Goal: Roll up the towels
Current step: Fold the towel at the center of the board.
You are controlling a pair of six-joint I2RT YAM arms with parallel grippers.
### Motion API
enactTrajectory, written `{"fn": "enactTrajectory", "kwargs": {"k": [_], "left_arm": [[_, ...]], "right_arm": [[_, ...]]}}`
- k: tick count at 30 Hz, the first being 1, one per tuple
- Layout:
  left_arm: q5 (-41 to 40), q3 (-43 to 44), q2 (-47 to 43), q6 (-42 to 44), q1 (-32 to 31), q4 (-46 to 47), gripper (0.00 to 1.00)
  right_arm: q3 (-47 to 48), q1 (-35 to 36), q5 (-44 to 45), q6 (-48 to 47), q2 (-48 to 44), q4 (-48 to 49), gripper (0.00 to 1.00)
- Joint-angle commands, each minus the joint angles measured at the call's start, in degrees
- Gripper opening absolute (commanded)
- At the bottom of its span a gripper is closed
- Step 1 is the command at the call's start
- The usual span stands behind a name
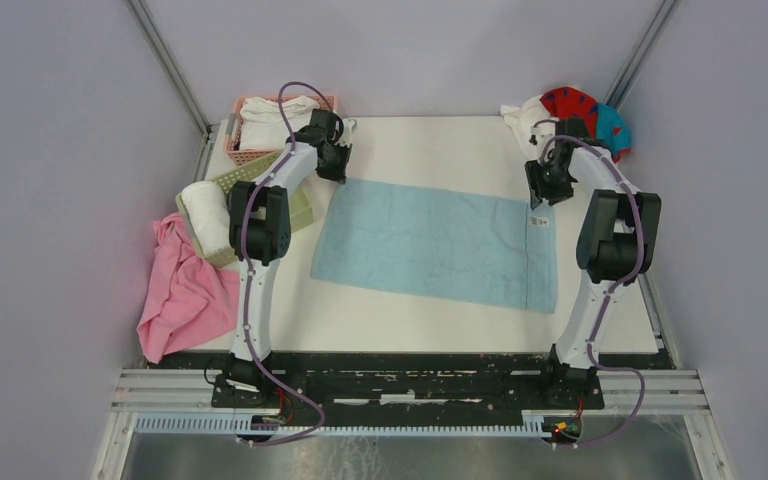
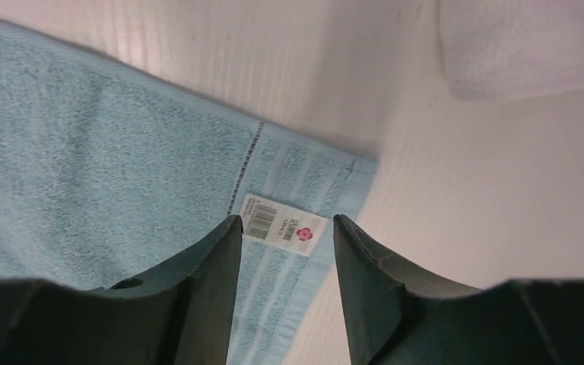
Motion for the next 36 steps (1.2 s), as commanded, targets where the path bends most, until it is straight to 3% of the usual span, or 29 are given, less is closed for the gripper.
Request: {"fn": "enactTrajectory", "kwargs": {"k": [1,18,25,36], "left_arm": [[1.95,-1.53,4.65,3.13,-0.72,-7.05,0.03],[2.61,-1.35,5.34,2.90,-0.67,-7.14,0.03],[2.01,-1.67,5.36,3.00,-0.60,-7.36,0.03],[4.46,1.13,2.05,1.10,0.01,-3.37,0.03]], "right_arm": [[4.87,-1.90,0.63,-3.99,2.01,-1.22,0.54],[14.07,-4.43,-2.73,-8.24,12.93,-7.04,0.45],[14.00,-4.95,-2.91,-8.35,16.16,-9.58,0.31],[18.60,-5.63,3.78,-9.04,13.98,-9.24,0.00]]}}
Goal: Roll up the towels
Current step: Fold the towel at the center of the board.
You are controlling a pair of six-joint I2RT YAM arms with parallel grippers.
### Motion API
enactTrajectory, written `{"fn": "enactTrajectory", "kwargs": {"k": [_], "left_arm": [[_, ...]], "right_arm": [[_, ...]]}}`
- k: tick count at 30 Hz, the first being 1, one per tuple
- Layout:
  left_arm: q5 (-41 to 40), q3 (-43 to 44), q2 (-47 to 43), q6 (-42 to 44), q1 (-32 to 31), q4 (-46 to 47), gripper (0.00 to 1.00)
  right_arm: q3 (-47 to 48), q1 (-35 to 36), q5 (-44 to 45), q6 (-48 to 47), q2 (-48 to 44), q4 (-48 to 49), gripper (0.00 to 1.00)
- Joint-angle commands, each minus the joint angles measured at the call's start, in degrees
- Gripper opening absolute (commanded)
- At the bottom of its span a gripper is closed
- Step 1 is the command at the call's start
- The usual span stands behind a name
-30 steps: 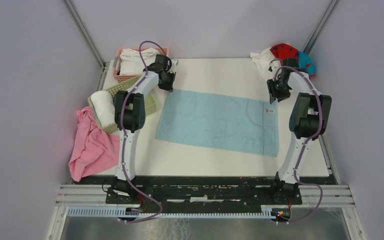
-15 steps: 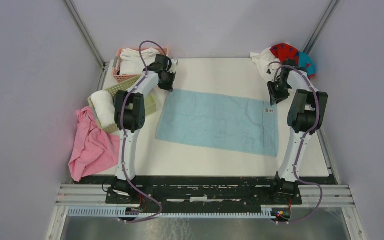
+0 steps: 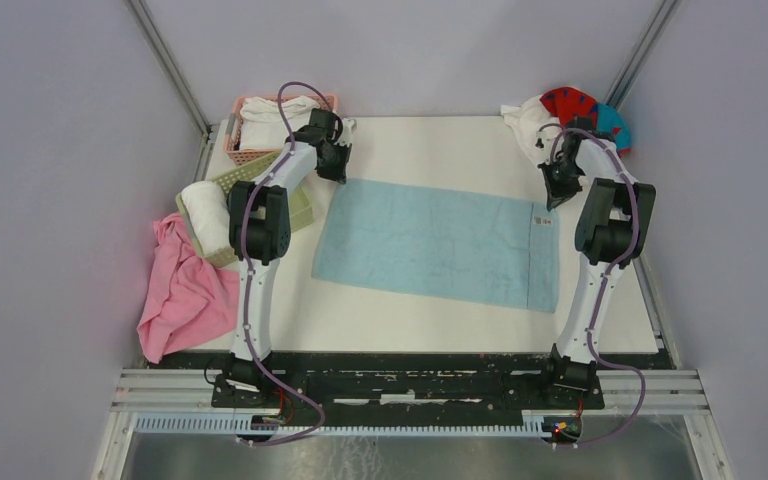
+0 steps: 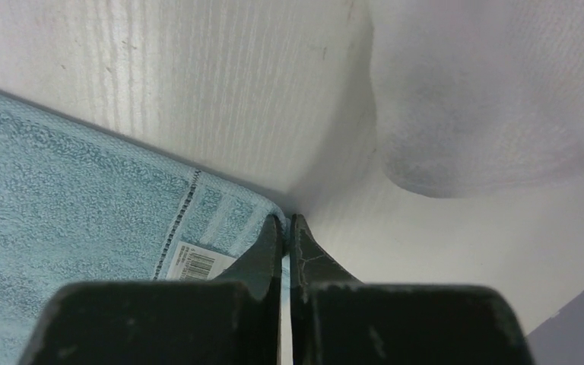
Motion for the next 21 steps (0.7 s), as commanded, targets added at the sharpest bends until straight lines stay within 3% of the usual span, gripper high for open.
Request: {"fn": "enactTrajectory", "kwargs": {"k": [1,9,14,21], "left_arm": [[4.15,1.90,1.83,0.93,-0.11,-2.91,0.03],[4.27,11.23,1.92,0.13,0.25,-1.77,0.03],[4.45,9.06,-1.84,-0.06,0.34,0.91,0.03],[3.76,-0.62,-11.23,0.64,0.32,4.50,0.03]], "right_arm": [[3.81,-0.98,5.07,-1.71,-0.81,-0.09,0.00],[7.31,-1.48,7.88,-3.11,-5.58,2.17,0.00],[3.12,-1.41,8.29,-1.66,-11.18,5.24,0.00],[-6.93,-1.43,7.08,0.75,-20.79,9.86,0.00]]}}
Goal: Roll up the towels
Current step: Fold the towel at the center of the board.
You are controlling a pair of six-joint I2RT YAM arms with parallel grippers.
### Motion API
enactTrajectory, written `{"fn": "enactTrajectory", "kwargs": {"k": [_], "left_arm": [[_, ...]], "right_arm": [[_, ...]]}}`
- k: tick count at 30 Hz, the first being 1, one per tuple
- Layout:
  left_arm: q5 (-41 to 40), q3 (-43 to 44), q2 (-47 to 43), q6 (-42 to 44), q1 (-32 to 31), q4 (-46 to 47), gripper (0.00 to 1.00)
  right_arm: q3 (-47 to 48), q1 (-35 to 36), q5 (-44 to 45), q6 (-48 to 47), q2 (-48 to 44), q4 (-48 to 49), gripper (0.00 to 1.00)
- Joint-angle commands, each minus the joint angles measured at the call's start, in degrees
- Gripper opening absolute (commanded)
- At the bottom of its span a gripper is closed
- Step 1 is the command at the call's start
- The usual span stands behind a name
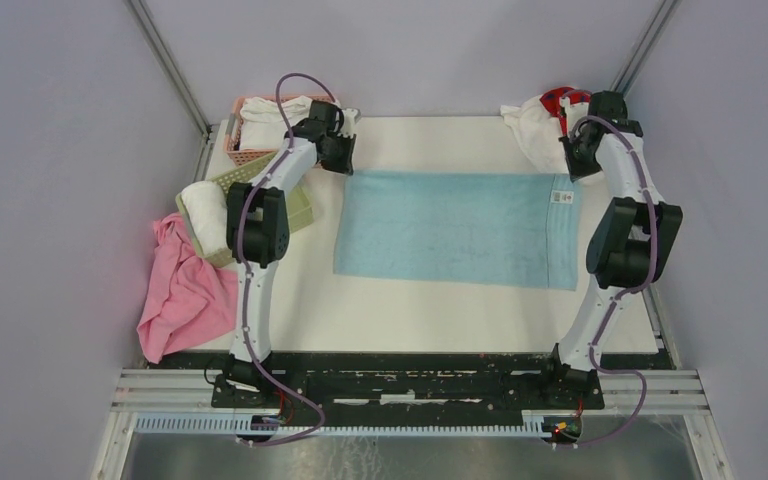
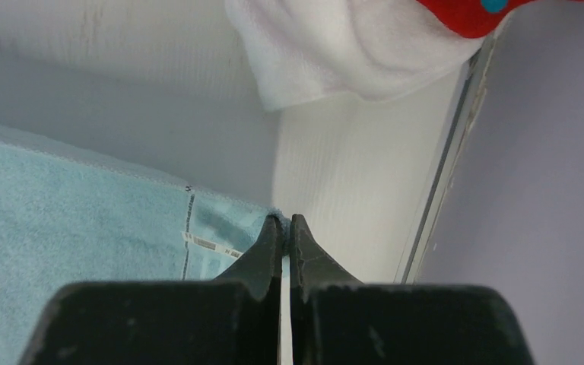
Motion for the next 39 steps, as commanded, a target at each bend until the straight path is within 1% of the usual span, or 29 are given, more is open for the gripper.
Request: {"fn": "enactTrajectory", "kwargs": {"k": [1,5,10,14,16,22,25,29,32,35,39], "left_arm": [[-0.32,-4.70,-10.91,0.89,0.49,4.61,0.03],[-1.49,-8.75,-13.68,1.39,0.49,4.66,0.03],[-2.77,-15.05,-18.99,2.21,0.48,4.71,0.03],[-2.70,-23.13,-24.85,1.78,0.42,5.73,0.03],[-2.55,-27.93,-28.91,0.67,0.40,6.50,0.03],[-3.14,-39.49,-36.98,-2.26,0.24,7.87,0.03],[-3.09,-42.09,-38.87,-3.81,0.06,6.89,0.03],[-3.47,-46.15,-41.25,-6.12,-1.08,6.23,0.03],[-4.75,-49.11,-42.69,-8.33,-1.65,5.65,0.03],[-4.73,-52.14,-43.93,-10.56,-1.70,5.45,0.03],[-6.71,-53.94,-44.63,-12.09,-1.79,3.76,0.03]], "right_arm": [[-5.17,-0.49,0.37,1.45,-7.82,4.75,0.00],[-9.16,-0.50,0.63,2.46,-10.97,3.37,0.00],[-17.73,-0.52,0.21,2.52,-17.25,6.49,0.01],[-23.53,-0.53,1.03,3.85,-21.80,8.92,0.01],[-25.35,-0.54,2.15,5.42,-23.27,9.27,0.01],[-31.01,-0.58,4.70,11.54,-28.77,12.04,0.00],[-36.24,-0.50,4.29,15.57,-32.17,16.13,0.00],[-42.69,-0.52,8.46,19.19,-36.08,20.75,0.00],[-46.46,-0.56,11.99,23.36,-38.67,22.36,0.00],[-50.92,-0.51,10.78,26.76,-41.89,24.63,0.00],[-56.27,-0.49,15.80,29.58,-45.99,27.24,0.01]]}}
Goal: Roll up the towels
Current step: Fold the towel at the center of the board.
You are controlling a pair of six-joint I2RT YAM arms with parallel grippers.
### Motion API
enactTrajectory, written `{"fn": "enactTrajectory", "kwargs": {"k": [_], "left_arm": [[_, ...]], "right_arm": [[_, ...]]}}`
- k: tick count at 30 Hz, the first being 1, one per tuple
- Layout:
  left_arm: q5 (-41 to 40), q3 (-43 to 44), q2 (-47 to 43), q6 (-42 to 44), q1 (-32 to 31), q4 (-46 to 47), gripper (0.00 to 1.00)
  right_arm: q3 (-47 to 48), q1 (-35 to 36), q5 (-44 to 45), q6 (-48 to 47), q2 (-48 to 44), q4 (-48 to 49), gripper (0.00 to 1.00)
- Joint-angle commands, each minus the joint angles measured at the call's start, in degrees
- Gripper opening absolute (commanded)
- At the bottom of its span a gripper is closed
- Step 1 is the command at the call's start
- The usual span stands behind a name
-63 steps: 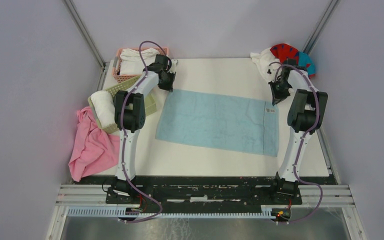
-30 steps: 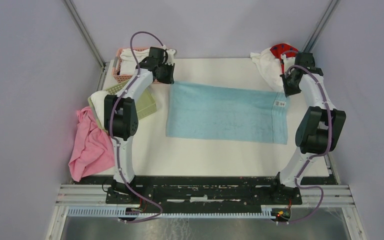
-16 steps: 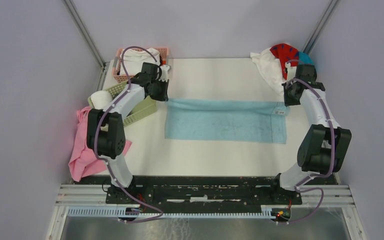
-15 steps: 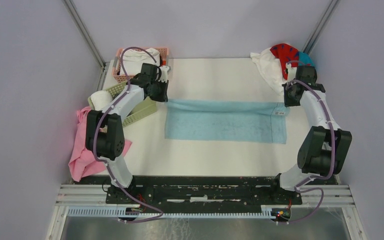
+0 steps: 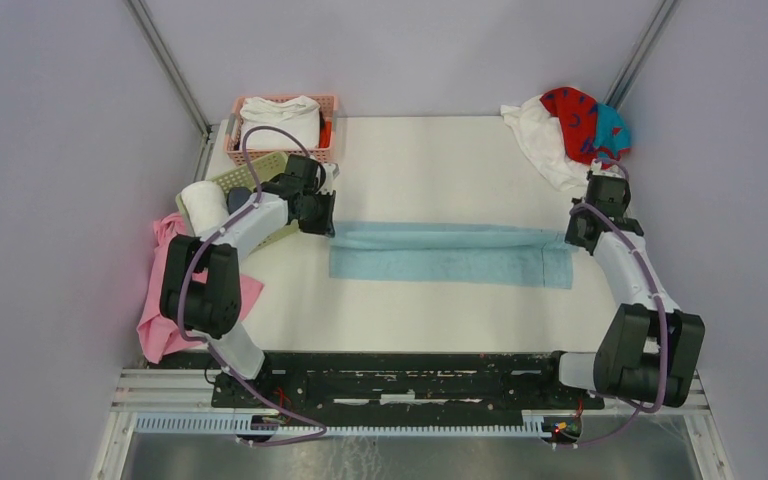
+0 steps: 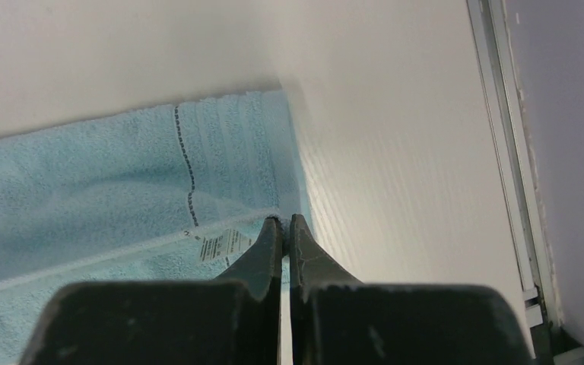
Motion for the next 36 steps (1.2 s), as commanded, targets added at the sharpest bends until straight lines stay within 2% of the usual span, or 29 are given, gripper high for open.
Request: {"fn": "enactTrajectory", "kwargs": {"k": [1,11,16,20,22,25,30,34,36], "left_arm": [[-4.12,-1.55,-3.30,-4.19,0.37,-1.18,0.03],[-5.66,-7.33,-2.81,-8.72,0.25,0.27,0.03],[-6.07,-8.05,-3.35,-9.86,-1.35,0.21,0.06],[-8.29,-10.97,-6.47,-12.45,-1.99,0.22,0.18],[-10.26,-12.73,-9.20,-14.28,-1.91,0.10,0.24],[-12.37,-15.22,-14.37,-16.97,-1.92,-0.73,0.39],[-12.45,-20.11,-25.63,-22.36,-1.96,-0.37,0.52],[-9.37,-22.03,-31.09,-25.64,-2.00,1.32,0.57],[-6.87,-22.25,-31.03,-26.82,-2.16,2.21,0.66]], "right_arm": [[-3.83,-0.47,8.44,5.56,-5.15,5.88,0.01],[-12.98,-0.31,8.24,14.84,-7.27,7.87,0.06],[-14.36,-0.30,9.59,19.78,-8.79,4.97,0.17],[-16.08,-0.29,9.33,23.68,-12.85,1.62,0.29],[-16.90,-0.26,9.17,25.48,-16.07,-0.69,0.38],[-17.10,-0.25,8.07,26.41,-21.52,-6.31,0.46],[-14.59,-0.02,8.48,26.36,-27.93,-16.78,0.60],[-11.75,1.36,8.92,23.39,-29.78,-16.81,0.70],[-10.71,2.30,7.63,22.21,-29.12,-15.43,0.74]]}}
